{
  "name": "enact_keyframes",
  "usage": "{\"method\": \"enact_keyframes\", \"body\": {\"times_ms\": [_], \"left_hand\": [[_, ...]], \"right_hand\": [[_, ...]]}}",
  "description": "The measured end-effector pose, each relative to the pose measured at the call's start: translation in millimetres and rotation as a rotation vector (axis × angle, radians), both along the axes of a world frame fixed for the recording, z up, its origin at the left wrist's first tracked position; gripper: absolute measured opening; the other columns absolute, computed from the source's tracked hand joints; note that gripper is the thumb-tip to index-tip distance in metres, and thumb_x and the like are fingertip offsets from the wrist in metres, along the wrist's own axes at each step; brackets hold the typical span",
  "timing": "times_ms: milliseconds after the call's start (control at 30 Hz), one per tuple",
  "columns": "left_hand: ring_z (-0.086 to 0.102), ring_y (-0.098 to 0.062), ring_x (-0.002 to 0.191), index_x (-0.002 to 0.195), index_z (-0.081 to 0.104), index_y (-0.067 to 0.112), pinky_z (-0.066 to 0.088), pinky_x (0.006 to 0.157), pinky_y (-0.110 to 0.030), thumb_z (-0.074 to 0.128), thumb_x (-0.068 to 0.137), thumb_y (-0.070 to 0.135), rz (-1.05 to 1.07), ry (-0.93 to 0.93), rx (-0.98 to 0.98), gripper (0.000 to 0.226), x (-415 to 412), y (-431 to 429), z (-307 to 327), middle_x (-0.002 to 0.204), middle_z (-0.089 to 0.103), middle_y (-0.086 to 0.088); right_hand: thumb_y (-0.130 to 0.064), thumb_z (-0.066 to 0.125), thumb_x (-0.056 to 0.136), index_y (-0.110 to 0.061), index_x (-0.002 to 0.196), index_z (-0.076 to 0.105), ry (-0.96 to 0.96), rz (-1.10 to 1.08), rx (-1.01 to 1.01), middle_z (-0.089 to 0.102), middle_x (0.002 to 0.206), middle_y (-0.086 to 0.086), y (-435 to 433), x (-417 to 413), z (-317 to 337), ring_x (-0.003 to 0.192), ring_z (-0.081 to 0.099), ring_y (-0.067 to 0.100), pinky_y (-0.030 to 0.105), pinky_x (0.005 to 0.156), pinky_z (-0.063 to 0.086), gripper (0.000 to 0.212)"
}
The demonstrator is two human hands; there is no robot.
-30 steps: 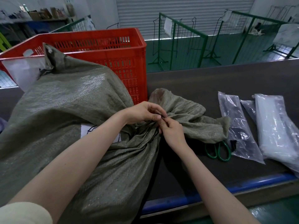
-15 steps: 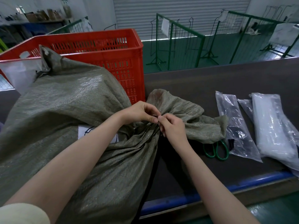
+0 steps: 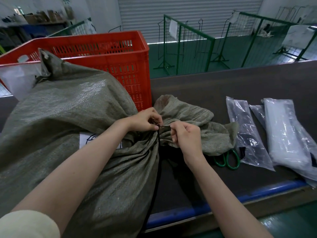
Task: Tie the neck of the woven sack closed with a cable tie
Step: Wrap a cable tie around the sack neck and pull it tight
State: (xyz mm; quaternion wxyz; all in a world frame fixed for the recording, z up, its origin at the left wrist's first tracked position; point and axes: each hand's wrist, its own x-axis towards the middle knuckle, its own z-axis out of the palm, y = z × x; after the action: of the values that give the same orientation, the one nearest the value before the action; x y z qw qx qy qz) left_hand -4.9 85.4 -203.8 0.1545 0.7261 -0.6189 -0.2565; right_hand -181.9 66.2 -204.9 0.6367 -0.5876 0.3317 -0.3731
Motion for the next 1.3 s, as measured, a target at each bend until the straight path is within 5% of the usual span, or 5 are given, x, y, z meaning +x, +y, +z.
{"method": "enact_keyframes", "body": {"times_ms": [300,500,733,967,1300], "left_hand": [[0.054,-0.009,0.089,0.100,0.071,0.023,0.044,0.085,-0.022,0.071,0.079,0.018,0.020,-0.018,-0.047,0.022,4,4,-6,0.095,0.054,0.007],[0.054,0.012,0.073,0.089,0.076,0.019,0.037,0.067,0.000,0.077,0.071,0.018,-0.033,-0.029,-0.028,0.018,-5,4,-6,0.078,0.057,0.019],[0.057,0.001,0.073,0.087,0.077,0.016,0.042,0.073,-0.009,0.079,0.068,0.017,-0.088,-0.146,-0.007,0.020,-2,6,0,0.087,0.069,0.004],[0.052,0.011,0.070,0.083,0.074,0.014,0.037,0.066,0.000,0.079,0.067,0.018,-0.101,-0.215,0.113,0.017,5,8,1,0.077,0.063,0.015],[0.062,-0.010,0.088,0.070,0.066,0.025,0.049,0.085,-0.031,0.078,0.067,0.015,-0.108,-0.266,0.200,0.016,11,2,-10,0.080,0.067,0.013]], "right_hand": [[-0.015,0.048,0.078,-0.010,0.045,0.047,-0.075,0.177,0.165,0.042,0.035,-0.004,-5,-10,-6,0.029,0.030,0.006,0.015,0.032,0.022,0.034],[-0.056,0.047,0.080,-0.015,0.052,0.052,0.329,0.364,0.483,0.048,0.040,-0.003,-27,1,-14,0.025,0.027,0.005,0.011,0.030,0.014,0.051],[-0.040,0.061,0.079,-0.019,0.055,0.053,0.664,0.470,0.201,0.047,0.045,-0.005,-16,17,-11,0.031,0.029,0.006,0.014,0.035,0.018,0.033],[-0.019,0.061,0.080,-0.015,0.051,0.047,0.475,0.424,0.229,0.038,0.027,-0.008,-4,23,-17,0.021,0.024,0.002,0.011,0.030,0.014,0.033],[-0.012,0.059,0.077,-0.011,0.048,0.048,0.375,0.401,0.252,0.036,0.028,-0.009,3,4,-8,0.035,0.027,0.010,0.016,0.038,0.014,0.031]]}}
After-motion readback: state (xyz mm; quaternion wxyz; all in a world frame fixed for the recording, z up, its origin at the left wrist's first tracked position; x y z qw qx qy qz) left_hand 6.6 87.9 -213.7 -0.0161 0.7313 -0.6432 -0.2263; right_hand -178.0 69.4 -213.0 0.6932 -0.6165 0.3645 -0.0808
